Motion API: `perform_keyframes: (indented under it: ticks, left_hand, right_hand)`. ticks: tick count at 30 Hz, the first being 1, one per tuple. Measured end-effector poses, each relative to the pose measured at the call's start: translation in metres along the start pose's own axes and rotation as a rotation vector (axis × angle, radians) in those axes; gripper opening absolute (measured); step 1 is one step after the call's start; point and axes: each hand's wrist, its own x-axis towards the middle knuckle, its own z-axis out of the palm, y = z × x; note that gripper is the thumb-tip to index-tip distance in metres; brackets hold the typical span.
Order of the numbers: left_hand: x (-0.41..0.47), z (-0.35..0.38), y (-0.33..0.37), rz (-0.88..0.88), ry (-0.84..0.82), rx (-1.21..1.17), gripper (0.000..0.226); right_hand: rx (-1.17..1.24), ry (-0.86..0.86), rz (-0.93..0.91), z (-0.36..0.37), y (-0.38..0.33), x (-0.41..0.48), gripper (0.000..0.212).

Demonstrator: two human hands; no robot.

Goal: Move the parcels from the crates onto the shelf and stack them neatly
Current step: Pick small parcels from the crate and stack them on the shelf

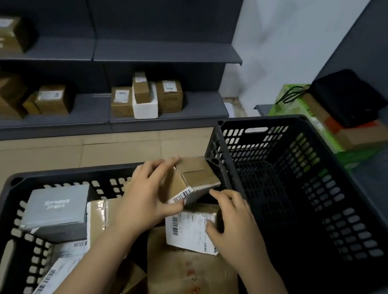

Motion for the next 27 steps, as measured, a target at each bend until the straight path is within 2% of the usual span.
perform_keyframes:
  ticks: [6, 12, 17, 24, 27]
  left_hand:
    - [0.000, -0.026, 0.041, 0.057, 0.087, -0.167, 0.084]
    - [-0.006, -0.021, 0.109, 0.134, 0.104, -0.357, 0.080]
    - [-0.031, 0.007, 0.186, 0.198, -0.016, -0.519, 0.075]
    - [-0.111, 0.051, 0.310, 0.316, -0.252, -0.722, 0.070]
    - [-0.146, 0.066, 0.351, 0.376, -0.351, -0.748, 0.076]
  right_hand:
    - [-0.035, 0.207, 0.004, -0.029, -0.013, -0.021, 0.072]
    - [-0.200, 0.399, -0.002, -0.077, -0.008, -0.072, 0.093]
    - [-0.304, 0.482, 0.039, -0.132, 0.018, -0.150, 0.102]
    - [-0.376, 0.604, 0.155, -0.193, 0.054, -0.294, 0.102]
    - [-0.420, 0.651, 0.206, -0.210, 0.066, -0.349, 0.099]
